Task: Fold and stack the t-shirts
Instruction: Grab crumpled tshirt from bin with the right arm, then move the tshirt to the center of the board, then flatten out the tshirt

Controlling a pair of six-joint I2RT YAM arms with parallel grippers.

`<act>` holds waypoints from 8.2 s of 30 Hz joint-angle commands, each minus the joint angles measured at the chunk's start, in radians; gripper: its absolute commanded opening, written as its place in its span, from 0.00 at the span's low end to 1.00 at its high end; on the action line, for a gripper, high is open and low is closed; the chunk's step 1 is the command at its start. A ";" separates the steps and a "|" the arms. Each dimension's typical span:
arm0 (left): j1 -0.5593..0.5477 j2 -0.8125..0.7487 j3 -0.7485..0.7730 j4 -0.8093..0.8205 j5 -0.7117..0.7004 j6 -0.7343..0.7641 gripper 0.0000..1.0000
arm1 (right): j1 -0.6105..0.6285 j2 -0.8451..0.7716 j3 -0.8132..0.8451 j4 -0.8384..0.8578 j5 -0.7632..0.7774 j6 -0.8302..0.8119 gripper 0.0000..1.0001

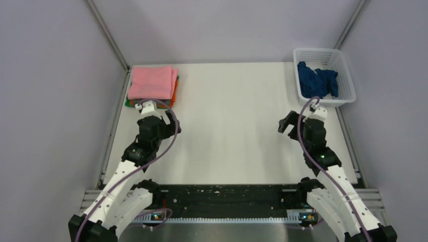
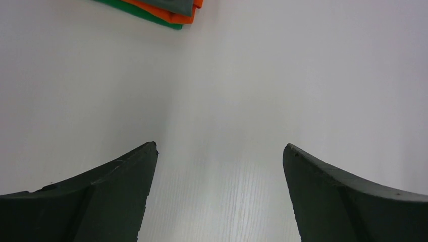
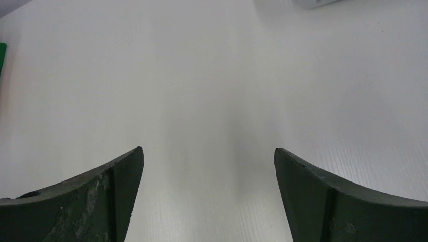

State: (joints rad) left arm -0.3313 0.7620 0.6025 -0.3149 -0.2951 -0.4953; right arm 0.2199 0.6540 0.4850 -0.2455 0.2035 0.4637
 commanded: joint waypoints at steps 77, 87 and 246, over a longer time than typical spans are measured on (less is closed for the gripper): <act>-0.001 -0.008 0.112 0.080 0.065 -0.048 0.99 | 0.114 0.612 1.037 -0.015 -0.229 0.079 0.00; -0.002 0.095 0.156 -0.056 0.066 -0.122 0.99 | 0.087 0.349 0.309 -0.140 0.254 0.127 0.93; 0.037 -0.001 1.185 -0.025 0.162 0.168 0.00 | -0.313 0.134 1.331 -0.167 -0.343 -0.237 0.00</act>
State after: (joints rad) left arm -0.2955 0.7238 1.8046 -0.3439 -0.0940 -0.3542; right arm -0.0883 0.7349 1.8339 -0.3916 -0.1295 0.2462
